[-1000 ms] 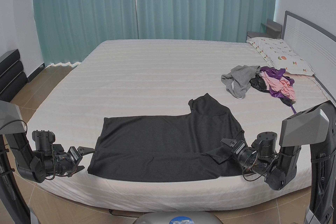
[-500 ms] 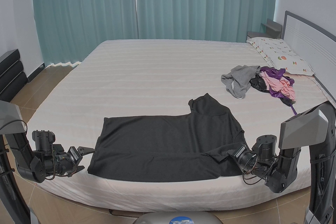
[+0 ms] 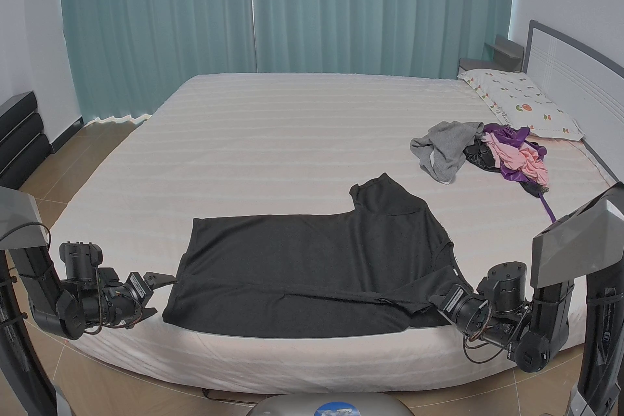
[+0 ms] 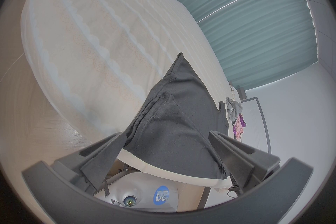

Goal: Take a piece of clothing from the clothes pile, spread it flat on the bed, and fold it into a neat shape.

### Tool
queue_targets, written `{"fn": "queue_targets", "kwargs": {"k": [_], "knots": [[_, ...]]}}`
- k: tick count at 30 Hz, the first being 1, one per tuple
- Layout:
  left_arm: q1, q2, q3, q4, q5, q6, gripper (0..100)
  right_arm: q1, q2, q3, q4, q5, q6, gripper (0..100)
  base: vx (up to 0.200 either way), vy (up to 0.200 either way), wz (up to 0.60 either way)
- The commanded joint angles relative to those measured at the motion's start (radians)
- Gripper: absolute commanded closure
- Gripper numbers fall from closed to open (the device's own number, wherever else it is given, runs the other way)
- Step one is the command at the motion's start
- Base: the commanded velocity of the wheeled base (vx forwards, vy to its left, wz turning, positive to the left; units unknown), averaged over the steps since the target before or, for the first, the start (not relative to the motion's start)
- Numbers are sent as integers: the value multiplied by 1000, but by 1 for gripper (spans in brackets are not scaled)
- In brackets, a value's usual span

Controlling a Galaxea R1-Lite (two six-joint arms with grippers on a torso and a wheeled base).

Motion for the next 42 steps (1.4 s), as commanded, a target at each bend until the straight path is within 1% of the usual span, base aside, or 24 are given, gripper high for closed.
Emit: {"fn": "queue_targets", "kwargs": {"k": [1, 3, 8, 9, 13, 14, 16, 18, 20, 22, 23, 24, 25, 26, 27, 28, 29, 32, 36, 39, 42], "knots": [[0, 2, 0, 0, 0, 0, 0, 27, -28, 29, -13, -29, -12, 100, 0, 0, 0], [0, 2, 0, 0, 0, 0, 0, 36, -25, 38, -13, -39, -15, 100, 0, 0, 0], [0, 2, 1, 0, 0, 0, 0, 46, -31, 82, -13, -37, -44, 100, 0, 0, 0], [0, 2, 0, 0, 0, 0, 0, 46, -31, 93, -13, -36, -54, 0, 0, 0, 0], [0, 2, 0, 0, 0, 0, 0, 49, -35, 108, -13, -29, -61, 0, 0, 0, 0], [0, 2, 0, 0, 0, 0, 0, 39, -51, 107, -13, -31, -67, 0, 0, 0, 0], [0, 2, 0, 0, 0, 0, 0, 7, -87, 105, -13, -25, -80, 0, 0, 0, 0], [0, 2, 0, 0, 0, 0, 0, -40, -120, 96, -13, -5, -92, 0, 0, 0, 0], [0, 2, 0, 0, 0, 0, 0, -92, -130, 93, -13, 30, -106, 0, 0, 0, 0], [0, 2, 0, 0, 0, 0, 0, -155, -130, 92, -13, 86, -120, 0, 0, 0, 0], [0, 2, 0, 0, 0, 0, 0, -155, -130, 92, -13, 86, -120, 0, 0, 0, 0], [0, 2, 0, 0, 0, 0, 0, -208, -124, 92, -13, 144, -124, 0, 0, 0, 0], [0, 2, 0, 0, 0, 0, 0, -208, -124, 92, -13, 144, -124, 0, 0, 0, 0], [0, 2, 0, 0, 0, 0, 0, -244, -117, 90, -13, 202, -124, 0, 0, 0, 0], [0, 2, 0, 0, 0, 1, 0, -252, -112, 87, -13, 219, -123, 0, 0, 0, 0], [0, 2, 0, 0, 0, 1, 0, -267, -97, 72, -13, 251, -120, 0, 0, 0, 0], [0, 2, 0, 0, 0, 1, 0, -272, -86, 61, -13, 259, -117, 0, 0, 0, 0], [0, 3, 0, 0, 0, 1, 0, -258, -48, 46, -13, 262, -103, 0, 0, 0, 0], [0, 2, 0, 0, 0, 3, 0, -197, -41, 59, -13, 259, -66, 0, 0, 0, 0], [0, 3, -2, 0, 0, 4, 0, -137, -68, 73, -13, 248, -23, 0, 0, 0, 0], [0, 8, 0, 0, 0, 7, 0, -103, -72, 78, -13, 233, 0, 0, 0, 0, 0]]}}
